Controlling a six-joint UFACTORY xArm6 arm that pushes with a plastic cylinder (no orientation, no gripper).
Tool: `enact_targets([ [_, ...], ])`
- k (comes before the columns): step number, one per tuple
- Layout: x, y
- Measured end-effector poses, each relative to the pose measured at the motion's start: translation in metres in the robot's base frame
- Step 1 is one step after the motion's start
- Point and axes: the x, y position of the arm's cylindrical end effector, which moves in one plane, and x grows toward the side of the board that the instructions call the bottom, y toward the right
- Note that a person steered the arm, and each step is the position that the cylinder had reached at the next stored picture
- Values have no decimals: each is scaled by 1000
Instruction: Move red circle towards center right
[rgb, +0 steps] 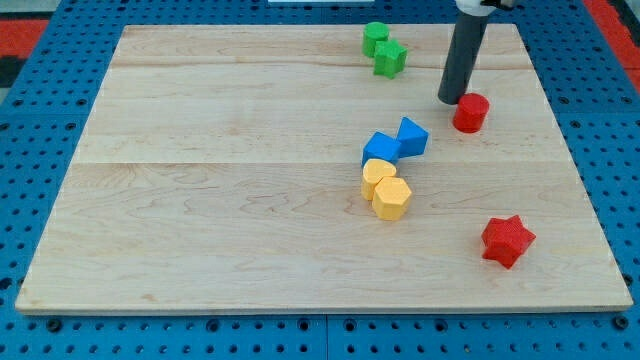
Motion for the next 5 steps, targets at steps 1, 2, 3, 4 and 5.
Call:
enact_targets([
  [1,-17,5],
  [2,-16,19],
  [3,5,19],
  [4,26,19],
  [5,47,19],
])
